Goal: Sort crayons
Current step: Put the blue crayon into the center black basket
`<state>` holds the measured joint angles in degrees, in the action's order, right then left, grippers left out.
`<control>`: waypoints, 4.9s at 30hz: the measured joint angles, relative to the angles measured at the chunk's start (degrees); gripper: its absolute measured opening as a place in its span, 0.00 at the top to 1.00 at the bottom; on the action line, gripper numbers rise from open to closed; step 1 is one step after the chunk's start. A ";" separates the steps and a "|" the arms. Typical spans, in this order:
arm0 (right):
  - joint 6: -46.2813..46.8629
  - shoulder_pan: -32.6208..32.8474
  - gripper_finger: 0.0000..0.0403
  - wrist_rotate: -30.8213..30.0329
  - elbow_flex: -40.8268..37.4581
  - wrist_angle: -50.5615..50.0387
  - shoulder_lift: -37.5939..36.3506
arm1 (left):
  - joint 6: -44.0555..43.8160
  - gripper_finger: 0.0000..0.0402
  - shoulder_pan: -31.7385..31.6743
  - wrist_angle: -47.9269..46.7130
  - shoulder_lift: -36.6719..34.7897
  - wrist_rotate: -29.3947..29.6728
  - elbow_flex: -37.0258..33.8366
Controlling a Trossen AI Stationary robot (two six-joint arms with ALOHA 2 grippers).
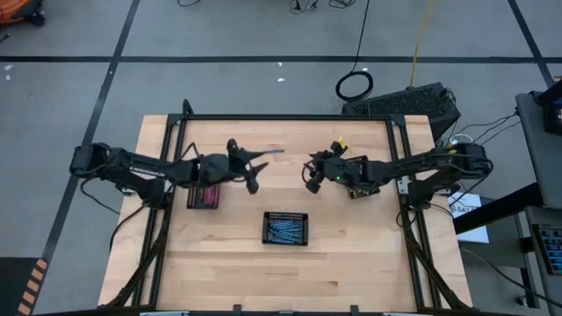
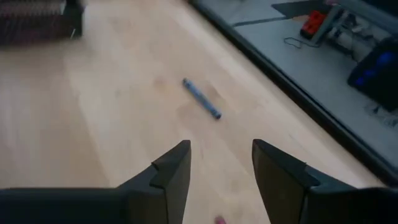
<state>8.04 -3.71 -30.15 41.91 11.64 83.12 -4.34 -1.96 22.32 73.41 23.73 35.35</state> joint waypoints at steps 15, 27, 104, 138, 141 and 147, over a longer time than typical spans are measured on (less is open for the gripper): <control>7.87 -0.14 0.61 0.14 0.02 8.89 7.47 | -6.86 0.58 -17.86 -15.34 -0.37 -16.55 2.81; -17.80 -8.93 0.62 12.56 0.02 35.13 17.44 | 15.28 0.58 -24.56 -15.09 -0.33 -20.90 1.82; 10.22 14.04 0.62 10.38 -0.04 -13.81 -11.29 | 26.97 1.00 -19.94 -25.42 22.57 -25.58 11.01; 8.88 13.16 0.62 0.15 -0.02 -9.50 1.79 | 19.22 0.55 -0.16 -25.12 26.04 -35.65 9.36; 8.84 13.16 0.62 0.15 -0.02 -9.46 1.81 | 18.18 0.49 -0.13 -25.33 27.14 -33.72 9.49; 7.94 13.41 0.62 0.27 -0.02 -9.79 1.55 | 18.25 0.64 -0.46 -28.10 27.36 -32.30 9.56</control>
<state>15.98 9.70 -29.88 41.89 1.85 84.67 13.91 -2.42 -5.77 100.77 -8.57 44.91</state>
